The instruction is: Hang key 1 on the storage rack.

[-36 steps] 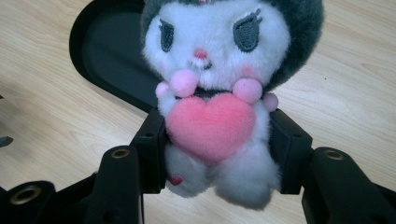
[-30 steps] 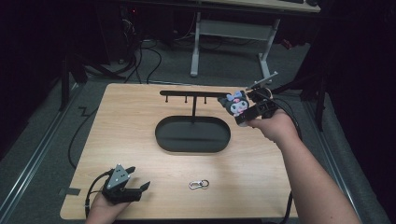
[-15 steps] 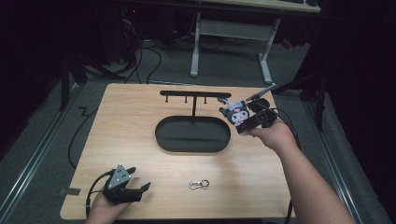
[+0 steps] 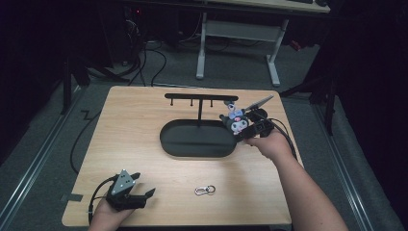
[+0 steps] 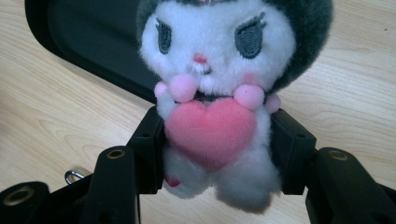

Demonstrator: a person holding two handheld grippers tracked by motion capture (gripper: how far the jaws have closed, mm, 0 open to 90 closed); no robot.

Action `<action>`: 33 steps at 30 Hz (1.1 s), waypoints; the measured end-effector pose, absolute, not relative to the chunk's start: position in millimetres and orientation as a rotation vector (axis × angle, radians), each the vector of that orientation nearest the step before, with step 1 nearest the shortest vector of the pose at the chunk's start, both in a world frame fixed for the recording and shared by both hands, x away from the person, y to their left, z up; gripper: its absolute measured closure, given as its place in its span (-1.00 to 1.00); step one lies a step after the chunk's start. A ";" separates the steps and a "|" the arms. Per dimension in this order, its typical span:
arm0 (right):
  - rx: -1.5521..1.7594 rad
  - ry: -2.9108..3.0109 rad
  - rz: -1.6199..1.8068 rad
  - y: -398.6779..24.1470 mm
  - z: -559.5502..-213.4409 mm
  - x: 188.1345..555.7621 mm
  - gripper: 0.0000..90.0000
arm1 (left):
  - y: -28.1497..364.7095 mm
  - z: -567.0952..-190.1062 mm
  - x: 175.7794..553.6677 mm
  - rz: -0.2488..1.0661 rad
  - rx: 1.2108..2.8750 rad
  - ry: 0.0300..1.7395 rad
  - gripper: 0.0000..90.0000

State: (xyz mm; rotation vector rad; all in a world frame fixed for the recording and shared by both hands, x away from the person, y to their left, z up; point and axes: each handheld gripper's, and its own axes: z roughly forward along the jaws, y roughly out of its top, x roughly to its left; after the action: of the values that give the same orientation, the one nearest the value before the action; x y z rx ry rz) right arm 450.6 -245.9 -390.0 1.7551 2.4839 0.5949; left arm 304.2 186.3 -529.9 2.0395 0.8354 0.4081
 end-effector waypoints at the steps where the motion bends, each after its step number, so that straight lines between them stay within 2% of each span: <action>1: 1.757 2.475 0.594 -244.1 -393.6 452.7 0.03 | 185.5 -530.2 304.0 0.411 2.040 0.834 -0.56; 16: 1.770 2.440 0.624 -233.7 -414.2 465.6 -0.05 | 184.7 -530.7 302.9 0.420 2.053 0.830 -0.56; 18: 1.770 2.431 0.620 -233.5 -415.0 465.7 -0.20 | 184.5 -530.6 303.1 0.422 2.051 0.830 -0.56; 21: 1.772 2.419 0.622 -235.2 -414.9 464.4 -0.23 | 184.3 -530.4 303.1 0.422 2.052 0.830 -0.56; 33: 1.699 2.408 0.673 -241.5 -407.9 424.2 -0.17 | 180.7 -527.0 302.6 0.398 2.053 0.814 -0.48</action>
State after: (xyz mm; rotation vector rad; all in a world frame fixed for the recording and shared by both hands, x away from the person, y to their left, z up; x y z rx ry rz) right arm 424.2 -241.5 -407.9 1.6994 2.4076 0.6734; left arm 302.6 180.7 -527.0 2.0532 0.8145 0.3979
